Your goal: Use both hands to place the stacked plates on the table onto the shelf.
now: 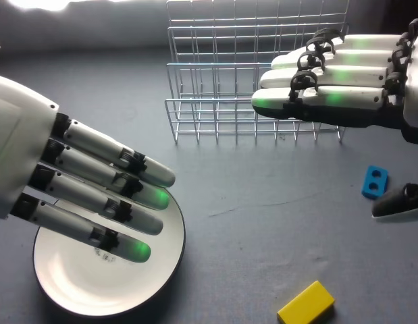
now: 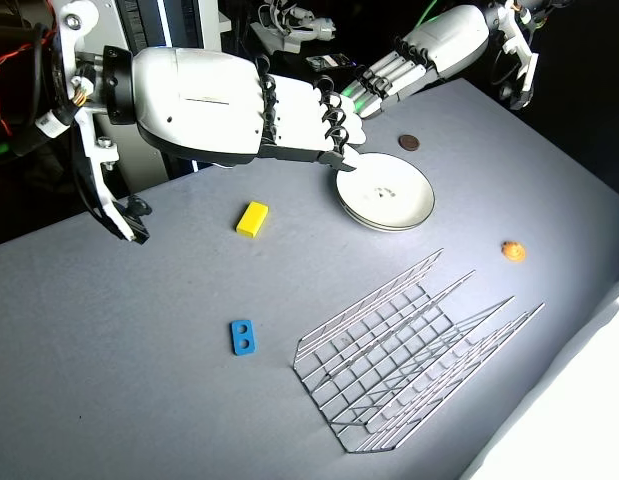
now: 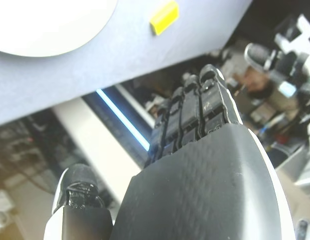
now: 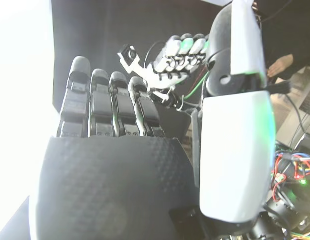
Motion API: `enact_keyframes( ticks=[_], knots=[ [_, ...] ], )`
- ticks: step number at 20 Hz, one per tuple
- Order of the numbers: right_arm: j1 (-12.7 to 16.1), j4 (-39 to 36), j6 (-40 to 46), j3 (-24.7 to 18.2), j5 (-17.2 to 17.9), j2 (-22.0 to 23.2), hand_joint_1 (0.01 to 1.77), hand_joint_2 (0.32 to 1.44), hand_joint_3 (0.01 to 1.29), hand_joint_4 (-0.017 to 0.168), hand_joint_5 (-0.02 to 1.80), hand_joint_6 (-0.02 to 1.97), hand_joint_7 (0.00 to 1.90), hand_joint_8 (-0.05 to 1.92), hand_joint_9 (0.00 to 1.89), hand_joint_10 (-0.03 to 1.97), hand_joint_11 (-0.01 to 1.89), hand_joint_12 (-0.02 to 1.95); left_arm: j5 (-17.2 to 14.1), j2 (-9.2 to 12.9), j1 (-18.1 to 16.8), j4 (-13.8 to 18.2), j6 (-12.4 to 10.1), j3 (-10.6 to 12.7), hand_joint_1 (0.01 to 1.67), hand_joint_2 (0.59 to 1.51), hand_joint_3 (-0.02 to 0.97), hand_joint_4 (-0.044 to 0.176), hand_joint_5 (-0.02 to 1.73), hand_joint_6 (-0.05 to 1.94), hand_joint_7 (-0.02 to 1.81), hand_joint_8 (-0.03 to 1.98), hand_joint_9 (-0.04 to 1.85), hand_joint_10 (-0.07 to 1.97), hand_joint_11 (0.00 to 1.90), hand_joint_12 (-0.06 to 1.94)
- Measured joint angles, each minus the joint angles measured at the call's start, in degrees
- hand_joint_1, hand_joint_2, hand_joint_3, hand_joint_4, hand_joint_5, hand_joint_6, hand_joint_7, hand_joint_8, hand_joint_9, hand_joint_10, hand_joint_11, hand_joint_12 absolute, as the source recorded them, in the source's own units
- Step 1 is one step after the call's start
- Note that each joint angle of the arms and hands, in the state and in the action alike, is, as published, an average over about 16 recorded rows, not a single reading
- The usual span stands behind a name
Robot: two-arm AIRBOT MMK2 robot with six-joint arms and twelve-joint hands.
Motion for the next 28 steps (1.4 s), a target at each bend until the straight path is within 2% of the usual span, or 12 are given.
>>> enact_keyframes(
  ticks=[6,13,21,24,28],
  knots=[
    [-0.67,2.91,-2.28,0.00,-0.17,-0.47,1.11,0.95,0.02,0.001,0.02,0.02,0.01,0.02,0.01,0.01,0.01,0.17,1.39,0.23,0.06,0.34,-2.50,-0.80,0.02,1.112,0.024,-0.001,0.02,-0.02,0.01,-0.01,0.01,0.01,0.02,-0.01],
    [-2.19,6.81,-4.82,0.00,-0.40,-1.22,1.10,0.97,0.02,-0.001,0.02,0.02,0.01,0.02,0.01,0.01,0.01,0.11,4.72,0.85,4.72,-2.20,-3.86,-0.70,0.02,1.128,0.024,0.001,0.02,-0.02,0.02,-0.01,0.02,0.00,0.02,-0.01],
    [-3.75,8.60,-6.29,0.03,-0.08,-1.92,1.10,0.97,0.02,-0.003,0.02,0.02,0.01,0.02,0.01,0.01,0.01,0.06,8.76,1.99,13.30,-8.04,-2.77,1.03,0.02,1.139,0.025,0.002,0.02,-0.02,0.02,-0.01,0.02,0.01,0.02,-0.01],
    [-4.08,8.51,-6.32,0.06,0.22,-2.03,1.10,0.97,0.02,-0.004,0.02,0.02,0.01,0.02,0.01,0.01,0.02,0.05,9.36,2.42,15.51,-9.95,-2.34,1.87,0.01,1.141,0.025,0.001,0.01,-0.02,0.02,-0.01,0.02,0.01,0.02,-0.01],
    [-4.26,8.30,-6.36,0.09,0.70,-2.13,1.10,0.97,0.02,-0.004,0.02,0.02,0.01,0.02,0.01,0.01,0.02,0.03,9.33,2.80,18.09,-11.19,-0.34,3.40,0.01,1.142,0.025,0.001,0.01,-0.02,0.02,-0.01,0.02,0.01,0.02,-0.01]
  ],
)
